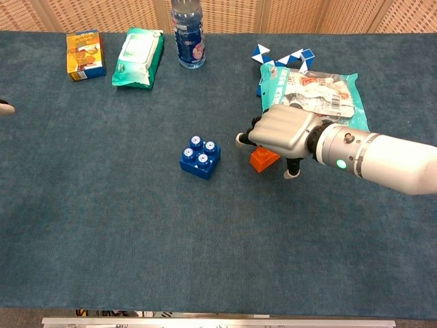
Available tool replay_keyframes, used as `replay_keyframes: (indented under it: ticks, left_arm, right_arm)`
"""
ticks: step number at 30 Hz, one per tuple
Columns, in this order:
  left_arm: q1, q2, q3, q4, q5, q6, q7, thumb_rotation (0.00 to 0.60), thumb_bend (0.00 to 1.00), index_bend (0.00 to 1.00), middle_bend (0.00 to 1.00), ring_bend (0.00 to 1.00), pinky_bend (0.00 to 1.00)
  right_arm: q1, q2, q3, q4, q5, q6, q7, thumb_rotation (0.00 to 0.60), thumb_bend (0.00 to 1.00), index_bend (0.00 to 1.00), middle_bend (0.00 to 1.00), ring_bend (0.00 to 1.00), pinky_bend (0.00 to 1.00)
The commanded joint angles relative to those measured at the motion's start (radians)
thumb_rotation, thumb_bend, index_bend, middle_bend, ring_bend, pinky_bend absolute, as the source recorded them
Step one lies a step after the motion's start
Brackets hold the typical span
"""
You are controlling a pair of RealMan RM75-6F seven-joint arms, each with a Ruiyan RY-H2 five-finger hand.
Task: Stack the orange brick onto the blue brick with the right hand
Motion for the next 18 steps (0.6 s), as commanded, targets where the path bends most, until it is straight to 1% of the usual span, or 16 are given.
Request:
replay_keyframes:
  ticks: [1,5,9,18]
  left_arm:
    - [0.000,0.001,0.000,-0.001,0.001,0.000,-0.001,0.600,0.27,0.11,0.09,0.11,0.22]
    - [-0.001,0.003,0.001,-0.003,0.004,0.000,-0.001,0.600,0.27,0.11,0.09,0.11,0.22]
    - [0.000,0.006,0.002,-0.004,0.005,0.000,-0.002,0.600,0.27,0.11,0.09,0.11,0.22]
    - [-0.001,0.012,0.003,-0.003,0.003,-0.002,-0.009,0.600,0.27,0.11,0.09,0.11,0.22]
  right_arm:
    - [-0.012,-0.007,0.005,0.019,-0.002,0.027,-0.005,0.600,0.07,0.26,0.33,0.21,0.27]
    - [-0.019,-0.027,0.008,0.044,0.000,0.030,-0.003,0.600,0.07,0.30,0.34,0.21,0.28]
    - [-0.025,-0.049,0.015,0.072,-0.005,0.028,0.008,0.600,0.10,0.34,0.35,0.21,0.28]
    - [-0.035,-0.085,0.021,0.108,-0.037,0.034,0.007,0.600,0.12,0.38,0.36,0.23,0.29]
